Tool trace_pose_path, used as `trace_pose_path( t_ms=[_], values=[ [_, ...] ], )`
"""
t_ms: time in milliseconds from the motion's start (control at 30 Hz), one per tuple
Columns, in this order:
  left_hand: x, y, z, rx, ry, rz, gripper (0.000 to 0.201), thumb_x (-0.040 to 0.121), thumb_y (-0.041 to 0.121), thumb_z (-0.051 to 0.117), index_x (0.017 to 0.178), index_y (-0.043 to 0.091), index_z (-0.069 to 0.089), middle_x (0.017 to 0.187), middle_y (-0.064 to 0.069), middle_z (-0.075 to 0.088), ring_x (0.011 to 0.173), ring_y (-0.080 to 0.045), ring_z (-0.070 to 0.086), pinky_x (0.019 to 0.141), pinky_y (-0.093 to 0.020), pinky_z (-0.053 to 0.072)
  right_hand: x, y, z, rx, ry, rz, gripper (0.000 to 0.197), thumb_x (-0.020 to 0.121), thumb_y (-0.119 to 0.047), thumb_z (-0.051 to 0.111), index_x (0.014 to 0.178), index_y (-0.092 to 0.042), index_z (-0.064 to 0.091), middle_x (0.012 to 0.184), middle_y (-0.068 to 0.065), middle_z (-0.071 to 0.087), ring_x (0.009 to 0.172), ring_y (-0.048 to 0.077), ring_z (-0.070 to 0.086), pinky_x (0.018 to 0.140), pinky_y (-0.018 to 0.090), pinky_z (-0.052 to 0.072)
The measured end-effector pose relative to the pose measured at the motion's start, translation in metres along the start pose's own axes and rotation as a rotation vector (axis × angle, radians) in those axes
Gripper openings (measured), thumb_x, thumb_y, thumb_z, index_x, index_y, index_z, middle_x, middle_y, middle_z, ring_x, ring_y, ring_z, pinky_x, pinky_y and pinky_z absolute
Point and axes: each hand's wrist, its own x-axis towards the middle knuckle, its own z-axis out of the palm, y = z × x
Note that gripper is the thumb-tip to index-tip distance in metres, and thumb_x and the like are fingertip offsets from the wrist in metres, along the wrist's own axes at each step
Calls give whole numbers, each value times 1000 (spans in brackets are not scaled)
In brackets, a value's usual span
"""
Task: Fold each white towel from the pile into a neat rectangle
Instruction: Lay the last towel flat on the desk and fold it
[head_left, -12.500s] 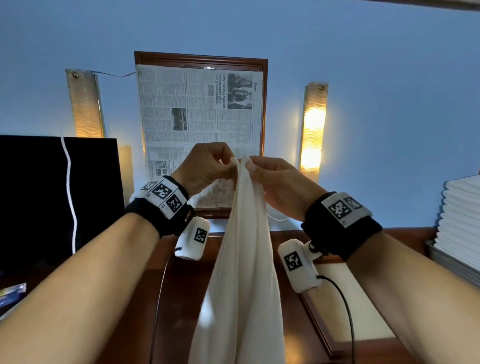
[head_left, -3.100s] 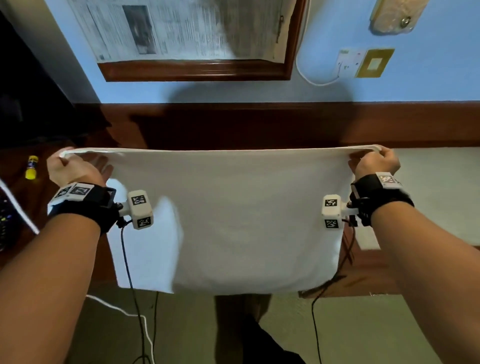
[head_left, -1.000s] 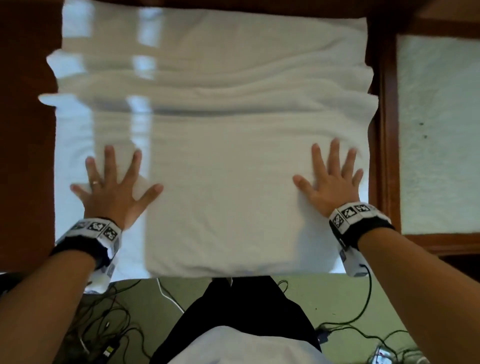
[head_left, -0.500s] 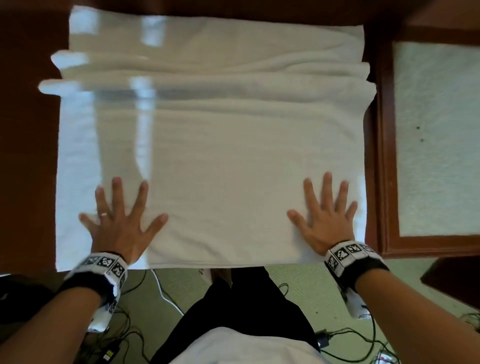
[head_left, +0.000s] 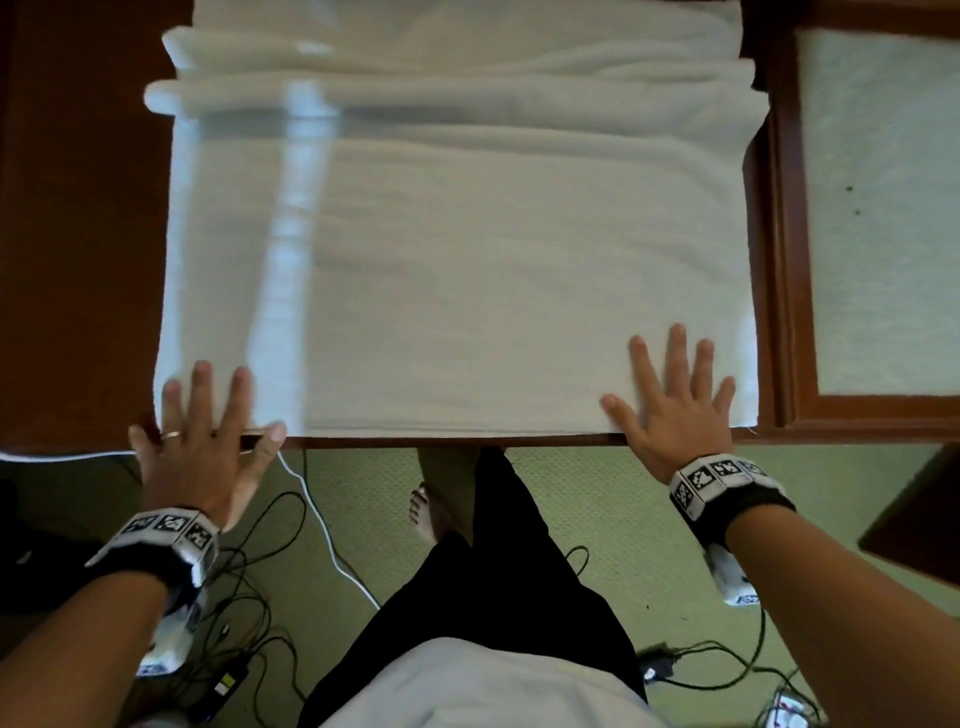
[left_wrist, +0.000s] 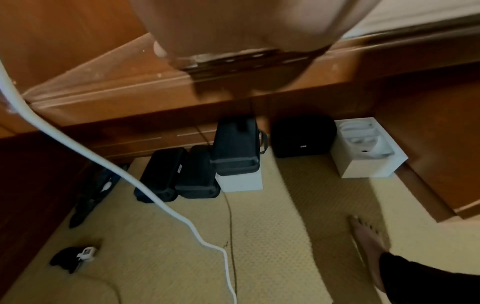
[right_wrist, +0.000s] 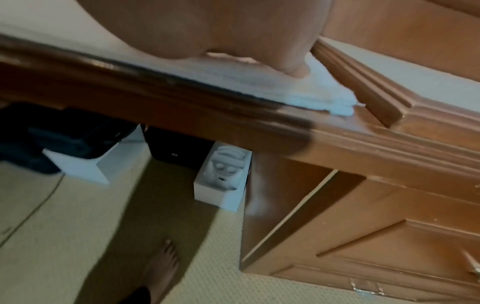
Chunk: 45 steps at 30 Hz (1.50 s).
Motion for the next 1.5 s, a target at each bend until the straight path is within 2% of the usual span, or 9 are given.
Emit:
trace_pose_path(
  t_ms=[233, 367, 633, 767, 900, 1033, 1233, 1400, 1500],
  values=[
    [0, 41, 8, 39, 136, 152, 90, 87, 81, 7, 160, 28, 0, 168, -10, -8, 153, -38, 2, 116, -65, 11, -15, 8, -2, 188, 146, 119, 69, 99, -63, 22, 157, -33, 3, 164, 1, -19, 151, 28, -15, 120, 59, 5],
    [11, 59, 25, 52, 164, 193, 98, 78, 90, 3, 159, 36, -7, 166, -1, -21, 154, -34, -8, 118, -63, 5, -31, 42, 9, 33, 4, 66, 70, 98, -62, 23, 156, -35, -6, 164, 4, -19, 151, 34, -11, 119, 59, 15],
    [7, 69, 21, 157, 265, 324, 122, 64, 101, 25, 159, 32, -9, 167, -4, -15, 153, -39, -2, 116, -66, 12, -31, -5, 10, -139, 123, -247, 95, 86, -82, 28, 155, -35, -15, 161, 5, -29, 150, 33, -19, 117, 64, 4],
    [15, 68, 24, 210, 239, 340, 117, 67, 97, 30, 158, 37, -13, 166, -1, -20, 153, -39, 0, 113, -68, 18, -22, -14, 21, -211, -2, -239, 107, 79, -88, 33, 149, -37, -30, 153, 3, -44, 144, 37, -32, 115, 67, -1],
    [10, 48, 34, 196, 265, 328, 108, 76, 84, 40, 159, 34, -7, 168, 0, -14, 153, -37, 5, 109, -70, 21, -30, 13, 29, -161, 43, -105, 107, 87, -72, 47, 148, -35, -32, 155, 6, -41, 145, 37, -28, 119, 63, 5],
    [5, 45, 34, 178, 326, 343, 97, 82, 56, 66, 160, 31, 13, 168, -5, 7, 149, -43, 20, 103, -74, 26, -33, 28, 31, -138, 146, -102, 98, 95, -39, 59, 154, -27, -17, 163, 14, -19, 150, 41, -9, 119, 61, 12],
    [-11, 44, 38, 187, 354, 364, 92, 77, 13, 78, 156, 28, 33, 164, -7, 27, 143, -43, 36, 102, -69, 33, -39, 28, 39, -153, 204, -150, 95, 80, 13, 57, 158, -17, 12, 162, 25, 9, 146, 51, 14, 111, 58, 31],
    [-19, 35, 12, 206, 254, 265, 76, 82, 3, 66, 152, 22, 42, 162, -6, 30, 145, -37, 34, 111, -60, 33, -42, 33, 17, -220, 227, -217, 59, 70, 13, 56, 127, -2, 58, 136, 29, 52, 122, 50, 53, 95, 58, 48],
    [-23, 29, -17, 215, 211, 188, 50, 84, 3, 66, 132, 17, 64, 145, -11, 54, 132, -38, 49, 106, -54, 40, -43, 25, -19, -259, 157, -97, 29, 82, 1, 48, 106, -8, 62, 111, 16, 62, 109, 35, 59, 100, 50, 42]
  ],
)
